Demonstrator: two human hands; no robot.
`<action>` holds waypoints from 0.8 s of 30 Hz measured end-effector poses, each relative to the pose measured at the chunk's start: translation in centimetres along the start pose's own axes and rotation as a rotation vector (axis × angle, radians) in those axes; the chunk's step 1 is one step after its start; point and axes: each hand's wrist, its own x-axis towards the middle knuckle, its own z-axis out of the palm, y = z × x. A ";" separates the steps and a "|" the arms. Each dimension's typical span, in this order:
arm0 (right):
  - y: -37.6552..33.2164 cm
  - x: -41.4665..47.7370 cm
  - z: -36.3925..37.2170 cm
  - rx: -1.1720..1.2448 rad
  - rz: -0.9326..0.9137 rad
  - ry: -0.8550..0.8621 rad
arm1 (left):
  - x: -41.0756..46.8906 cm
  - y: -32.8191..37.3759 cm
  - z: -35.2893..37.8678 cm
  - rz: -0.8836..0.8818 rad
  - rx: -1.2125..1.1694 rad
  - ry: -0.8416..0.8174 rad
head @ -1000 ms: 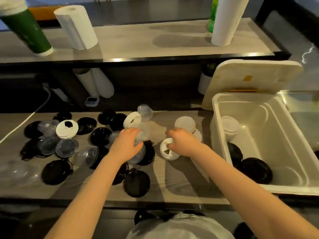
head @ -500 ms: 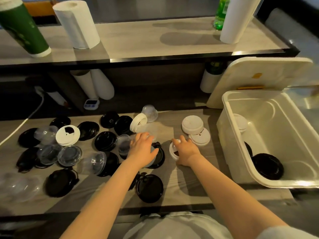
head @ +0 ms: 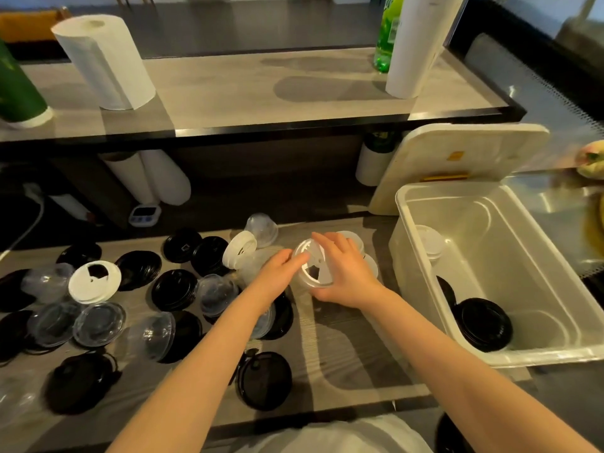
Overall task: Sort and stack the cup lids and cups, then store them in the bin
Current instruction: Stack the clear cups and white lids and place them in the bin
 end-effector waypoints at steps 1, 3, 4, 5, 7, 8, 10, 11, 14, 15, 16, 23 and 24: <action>0.0 0.0 -0.1 -0.004 -0.015 0.018 | 0.0 0.3 0.0 0.017 -0.020 0.014; -0.1 0.1 -0.5 -0.009 -0.052 0.040 | 0.1 0.6 0.1 0.035 -0.102 0.051; -0.1 0.1 -0.8 0.001 -0.066 0.044 | 0.1 0.7 0.0 0.030 -0.149 0.076; 0.0 0.2 -1.1 0.021 -0.067 0.042 | 0.3 0.7 -0.1 0.025 -0.191 0.109; 0.6 0.5 -1.7 0.059 -0.012 0.025 | 0.7 0.5 -0.5 0.006 -0.240 0.183; 1.1 0.8 -1.8 0.071 0.040 0.017 | 0.9 0.4 -0.9 -0.011 -0.259 0.216; 2.5 1.9 -1.7 0.095 0.179 0.030 | 1.1 0.2 -1.8 -0.044 -0.321 0.260; 3.3 2.7 -1.6 0.093 0.256 0.036 | 1.3 0.1 -2.2 -0.052 -0.358 0.266; 4.8 4.8 -1.1 -0.043 0.434 -0.055 | 1.5 0.0 -3.1 -0.050 -0.373 0.303; 5.3 5.3 -0.8 -0.109 0.455 -0.123 | 1.6 -0.1 -3.3 -0.046 -0.367 0.321; 5.6 5.6 -0.6 -0.160 0.464 -0.188 | 1.6 0.0 -3.3 -0.039 -0.364 0.332; 5.3 7.3 1.4 -0.219 0.531 -0.340 | 1.6 0.2 -2.8 -0.009 -0.346 0.381; 5.5 7.3 1.7 -0.260 0.555 -0.338 | 1.6 0.1 -2.7 -0.013 -0.352 0.385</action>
